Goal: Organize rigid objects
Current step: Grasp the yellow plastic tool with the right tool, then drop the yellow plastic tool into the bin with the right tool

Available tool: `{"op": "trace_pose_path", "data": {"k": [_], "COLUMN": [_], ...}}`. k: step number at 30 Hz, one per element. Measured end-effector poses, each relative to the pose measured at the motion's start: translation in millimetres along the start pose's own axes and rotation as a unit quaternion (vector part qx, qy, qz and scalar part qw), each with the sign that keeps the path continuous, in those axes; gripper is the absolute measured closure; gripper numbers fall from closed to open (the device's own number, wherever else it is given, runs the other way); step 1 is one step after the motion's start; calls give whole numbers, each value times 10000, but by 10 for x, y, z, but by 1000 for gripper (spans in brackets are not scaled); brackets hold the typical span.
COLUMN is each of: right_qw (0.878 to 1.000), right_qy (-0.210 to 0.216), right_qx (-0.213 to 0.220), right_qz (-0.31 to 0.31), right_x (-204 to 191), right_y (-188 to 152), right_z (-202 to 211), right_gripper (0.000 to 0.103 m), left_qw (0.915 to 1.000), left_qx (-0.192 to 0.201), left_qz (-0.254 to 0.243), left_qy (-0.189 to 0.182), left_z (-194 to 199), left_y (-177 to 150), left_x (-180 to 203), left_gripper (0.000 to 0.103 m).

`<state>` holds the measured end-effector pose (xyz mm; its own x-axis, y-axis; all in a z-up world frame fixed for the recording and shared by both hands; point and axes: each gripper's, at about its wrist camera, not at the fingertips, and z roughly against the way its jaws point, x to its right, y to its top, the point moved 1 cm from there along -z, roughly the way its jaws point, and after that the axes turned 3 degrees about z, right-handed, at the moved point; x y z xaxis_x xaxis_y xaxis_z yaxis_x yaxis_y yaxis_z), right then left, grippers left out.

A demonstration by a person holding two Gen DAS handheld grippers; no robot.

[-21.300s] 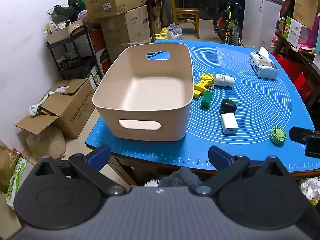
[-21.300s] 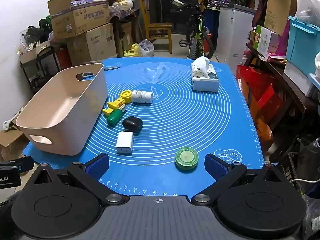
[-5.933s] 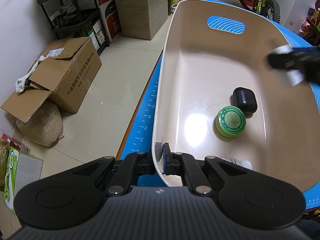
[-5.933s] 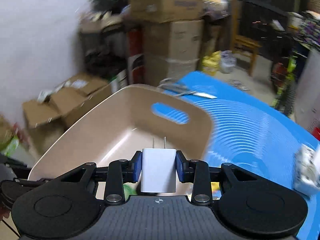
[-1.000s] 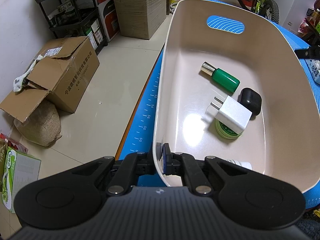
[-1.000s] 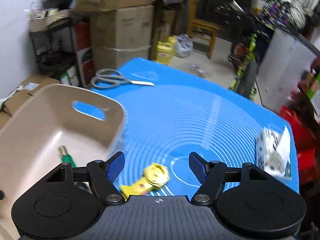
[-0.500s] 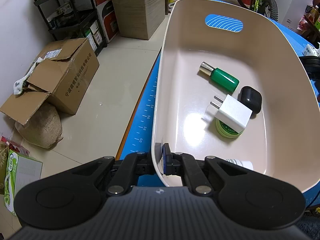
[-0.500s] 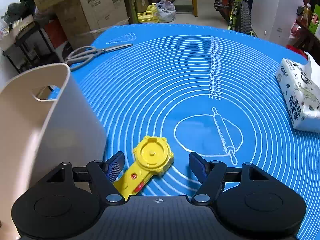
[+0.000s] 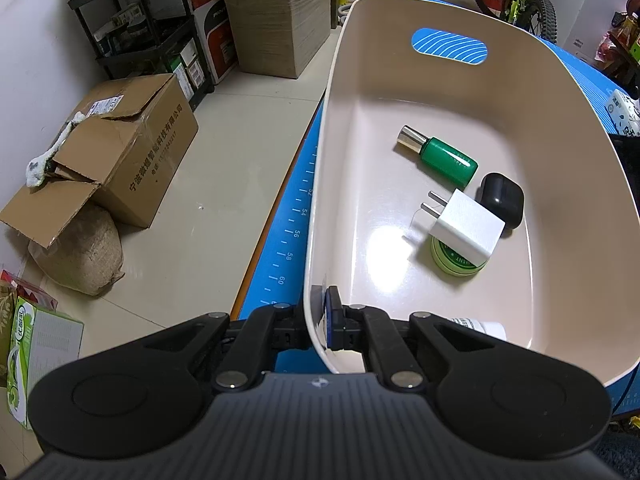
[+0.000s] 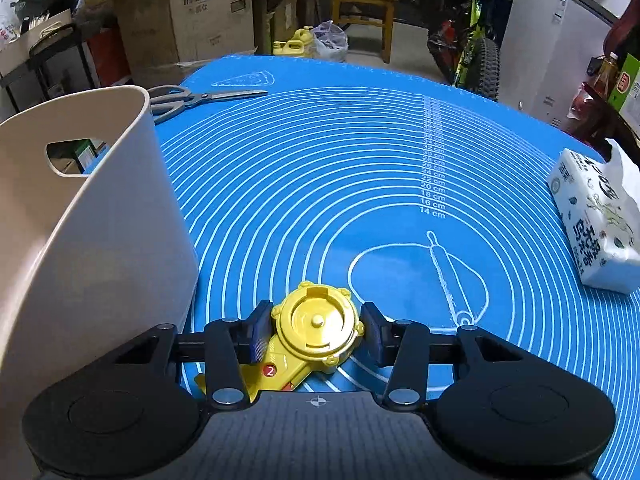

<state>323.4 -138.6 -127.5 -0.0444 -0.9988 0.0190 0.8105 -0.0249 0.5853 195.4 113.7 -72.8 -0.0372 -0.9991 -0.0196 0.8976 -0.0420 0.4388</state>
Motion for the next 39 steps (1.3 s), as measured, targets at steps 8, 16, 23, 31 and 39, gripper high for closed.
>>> {"op": "trace_pose_path", "data": {"k": [8,16,23,31,39], "right_qw": [9991,9915,9780,9726,9710], "right_qy": [-125,97,843,1334,946], "right_qx": [403,1285,1795,1403,851], "right_qz": [-19,164,646,1289,2023], "right_x": [222,313,-39,-798,-1293], "right_y": [-107,51,183,51,-164], "right_z": [346,1177,1810,1574,1260], "right_gripper": [50,50,50,50,50], "left_qw": [10000,10000,10000,9999,9998], "left_qx": [1,27,50,69,108], "left_qz": [3,24,54,83,100], "left_qy": [-1,23,53,73,110], "left_z": [-4,-6,5,11,20], "left_y": [-1,-7,-18,-24,-30], "left_x": [2,5,8,-1,8], "left_gripper": [95,95,95,95,94]}}
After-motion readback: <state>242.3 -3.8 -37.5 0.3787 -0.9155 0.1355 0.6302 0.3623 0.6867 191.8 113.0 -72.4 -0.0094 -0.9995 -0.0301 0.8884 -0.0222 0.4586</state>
